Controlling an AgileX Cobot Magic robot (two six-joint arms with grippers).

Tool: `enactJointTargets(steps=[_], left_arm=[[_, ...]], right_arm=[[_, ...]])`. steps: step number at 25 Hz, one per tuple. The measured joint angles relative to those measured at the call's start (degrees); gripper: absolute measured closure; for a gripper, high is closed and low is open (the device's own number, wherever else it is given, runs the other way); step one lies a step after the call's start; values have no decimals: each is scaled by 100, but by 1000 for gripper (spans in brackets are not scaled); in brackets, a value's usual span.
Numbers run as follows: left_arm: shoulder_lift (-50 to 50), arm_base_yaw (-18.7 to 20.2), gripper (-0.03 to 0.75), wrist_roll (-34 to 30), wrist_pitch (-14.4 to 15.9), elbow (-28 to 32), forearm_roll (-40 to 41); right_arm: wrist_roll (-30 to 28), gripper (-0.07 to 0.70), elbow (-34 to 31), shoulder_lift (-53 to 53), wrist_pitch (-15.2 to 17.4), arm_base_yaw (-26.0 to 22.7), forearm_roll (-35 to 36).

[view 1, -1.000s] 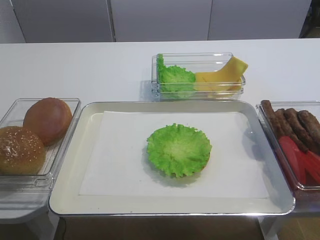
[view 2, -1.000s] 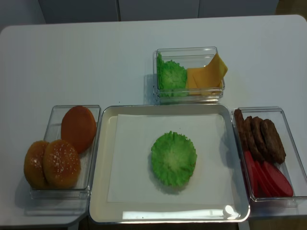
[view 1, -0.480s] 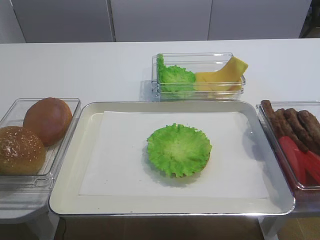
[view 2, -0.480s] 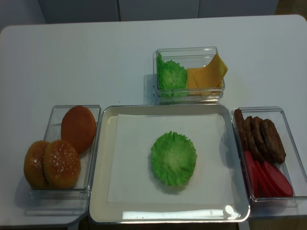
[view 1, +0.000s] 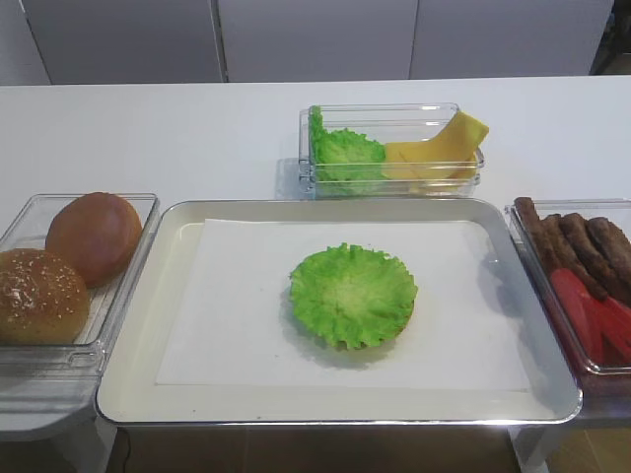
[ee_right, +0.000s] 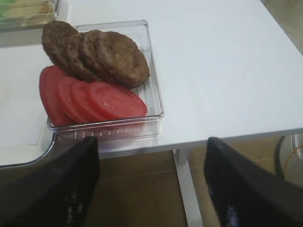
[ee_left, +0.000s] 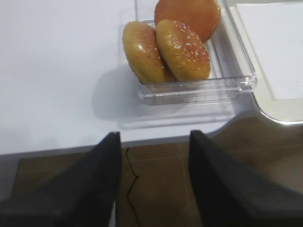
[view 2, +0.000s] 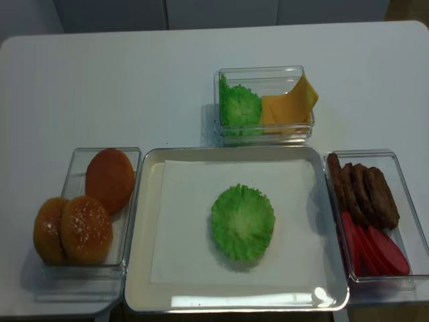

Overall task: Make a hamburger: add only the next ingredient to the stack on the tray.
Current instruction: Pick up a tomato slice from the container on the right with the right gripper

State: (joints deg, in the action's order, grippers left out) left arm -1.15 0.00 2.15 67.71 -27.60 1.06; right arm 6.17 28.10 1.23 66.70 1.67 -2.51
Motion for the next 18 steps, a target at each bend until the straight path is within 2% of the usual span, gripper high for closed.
enactJointTargets(steps=[4,9,14,18], left_arm=[[0,0,374,0,0,0,0],[0,0,374,0,0,0,0],[0,0,374,0,0,0,0],[0,0,374,0,0,0,0]], right_arm=[[0,108,-40,0,-124,0,155],[0,108,71,-66,-403,0,789],[0,112,320,-1038,-503,0,1149],[-26,150,512,-2129,-578,0,1334]])
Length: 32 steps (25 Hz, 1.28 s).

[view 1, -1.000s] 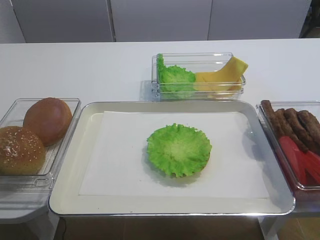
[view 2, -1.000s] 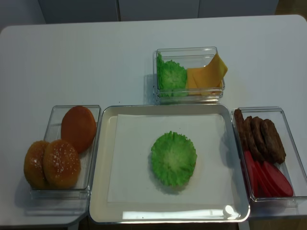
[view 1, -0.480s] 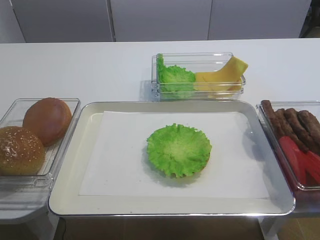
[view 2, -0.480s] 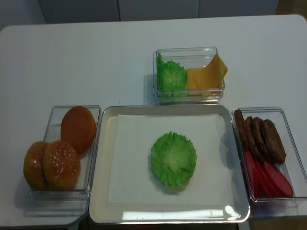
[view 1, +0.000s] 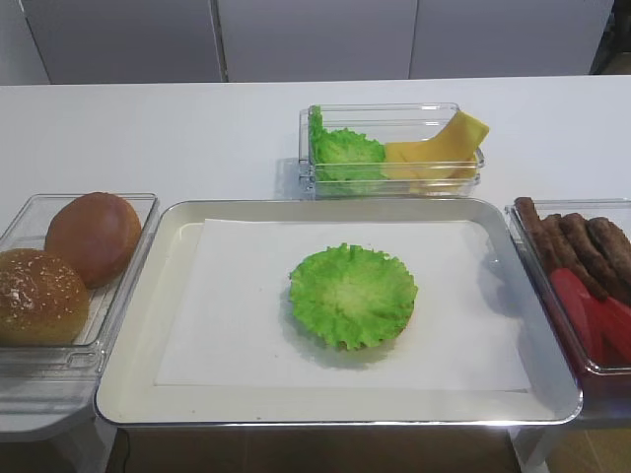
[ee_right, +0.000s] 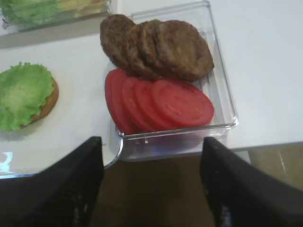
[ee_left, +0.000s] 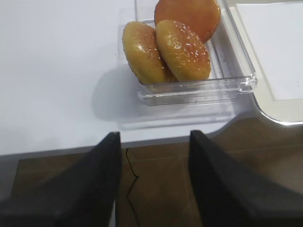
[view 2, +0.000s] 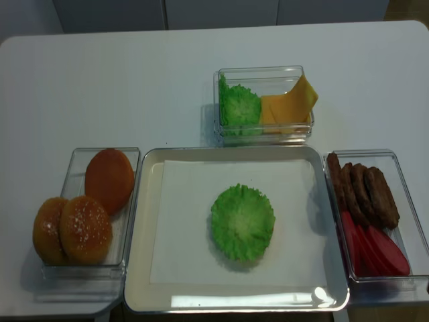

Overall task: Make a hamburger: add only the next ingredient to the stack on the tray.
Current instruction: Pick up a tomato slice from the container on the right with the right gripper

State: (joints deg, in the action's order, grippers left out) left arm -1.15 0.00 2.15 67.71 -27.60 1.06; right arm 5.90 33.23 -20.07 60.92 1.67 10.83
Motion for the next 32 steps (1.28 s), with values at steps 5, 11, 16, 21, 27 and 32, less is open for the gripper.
enactJointTargets(steps=[5,11,16,21,27,32], left_arm=[[0,0,374,0,0,0,0],[0,0,374,0,0,0,0],[0,0,374,0,0,0,0],[0,0,374,0,0,0,0],[0,0,374,0,0,0,0],[0,0,374,0,0,0,0]], right_arm=[[-255,164,341,-1285,-90,0,412],[-357,209,678,-2613,-251,209,575],[-357,213,977,-3519,-430,645,564],[-46,213,1327,-4458,-606,1091,141],[53,272,1474,-5214,-700,1264,-74],[66,356,1474,-5413,-775,1264,-127]])
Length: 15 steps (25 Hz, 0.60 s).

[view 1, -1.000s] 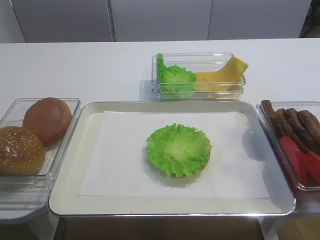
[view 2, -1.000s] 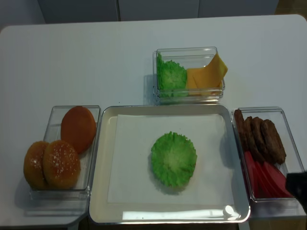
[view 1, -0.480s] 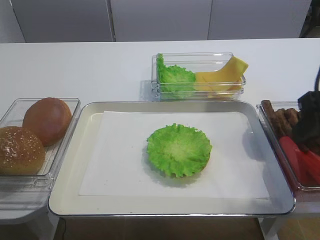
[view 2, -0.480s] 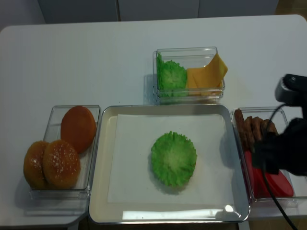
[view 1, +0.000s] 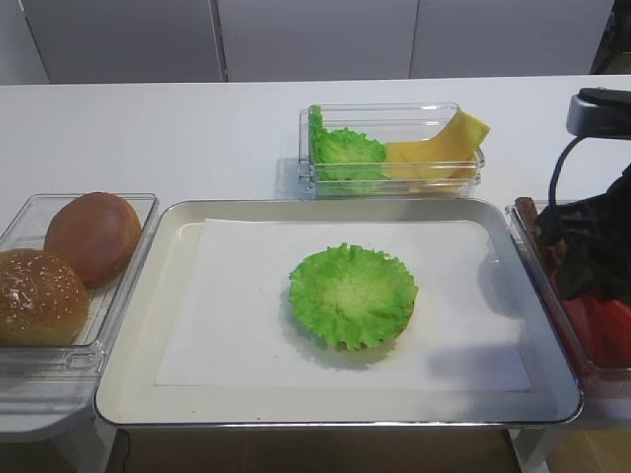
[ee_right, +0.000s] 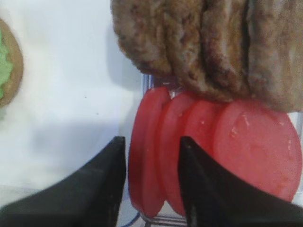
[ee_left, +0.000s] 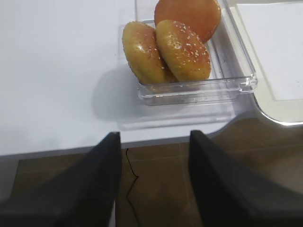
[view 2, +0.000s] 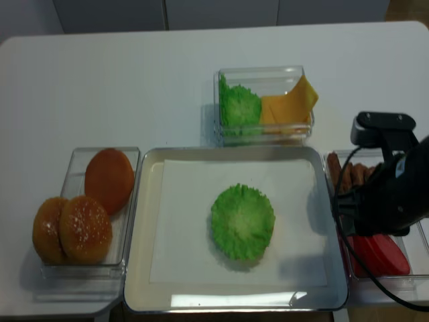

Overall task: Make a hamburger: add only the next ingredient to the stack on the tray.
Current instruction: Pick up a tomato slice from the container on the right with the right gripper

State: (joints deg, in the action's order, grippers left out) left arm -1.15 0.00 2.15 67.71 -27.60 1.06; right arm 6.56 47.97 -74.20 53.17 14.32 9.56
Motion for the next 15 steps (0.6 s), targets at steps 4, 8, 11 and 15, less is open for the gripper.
enactJointTargets(steps=[4,8,11,15], left_arm=[[0,0,374,0,0,0,0],[0,0,374,0,0,0,0],[0,0,374,0,0,0,0],[0,0,374,0,0,0,0]], right_arm=[[0,374,0,-112,-54,0,0],[-63,429,0,-176,-44,0,23],[-83,485,14,-176,-44,0,61],[-89,568,28,-176,-33,0,89]])
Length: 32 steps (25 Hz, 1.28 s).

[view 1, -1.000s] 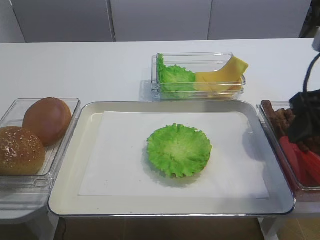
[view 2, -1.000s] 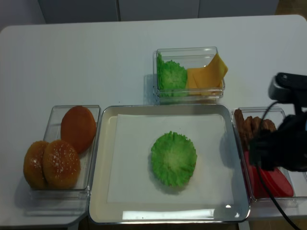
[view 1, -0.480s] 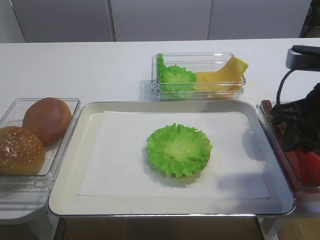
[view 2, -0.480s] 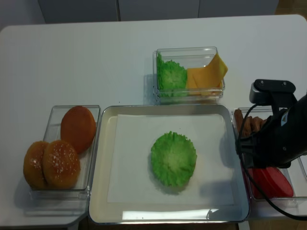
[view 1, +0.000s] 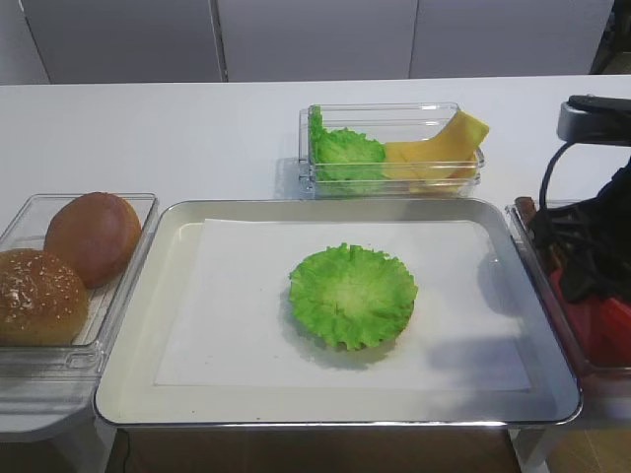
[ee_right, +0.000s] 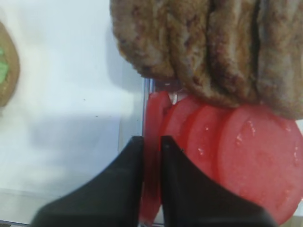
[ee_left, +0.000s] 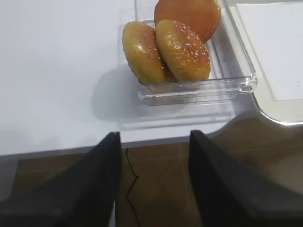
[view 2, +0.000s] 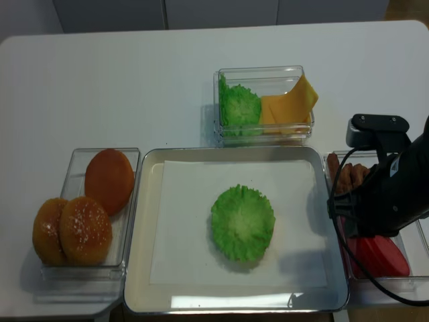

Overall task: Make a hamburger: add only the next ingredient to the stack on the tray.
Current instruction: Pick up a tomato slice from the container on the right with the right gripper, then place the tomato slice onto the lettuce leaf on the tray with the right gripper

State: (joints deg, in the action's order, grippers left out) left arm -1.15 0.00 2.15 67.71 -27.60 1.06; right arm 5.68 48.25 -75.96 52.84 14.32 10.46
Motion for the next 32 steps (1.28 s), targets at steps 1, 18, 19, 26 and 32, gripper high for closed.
enactJointTargets(steps=[1,18,19,26,32], left_arm=[[0,0,374,0,0,0,0],[0,0,374,0,0,0,0],[0,0,374,0,0,0,0],[0,0,374,0,0,0,0],[0,0,374,0,0,0,0]], right_arm=[[0,580,13,0,0,0,5],[13,586,274,1296,415,0,93],[13,586,391,1348,486,0,93],[46,586,1172,1395,696,0,93],[88,587,1439,1104,678,370,-75]])
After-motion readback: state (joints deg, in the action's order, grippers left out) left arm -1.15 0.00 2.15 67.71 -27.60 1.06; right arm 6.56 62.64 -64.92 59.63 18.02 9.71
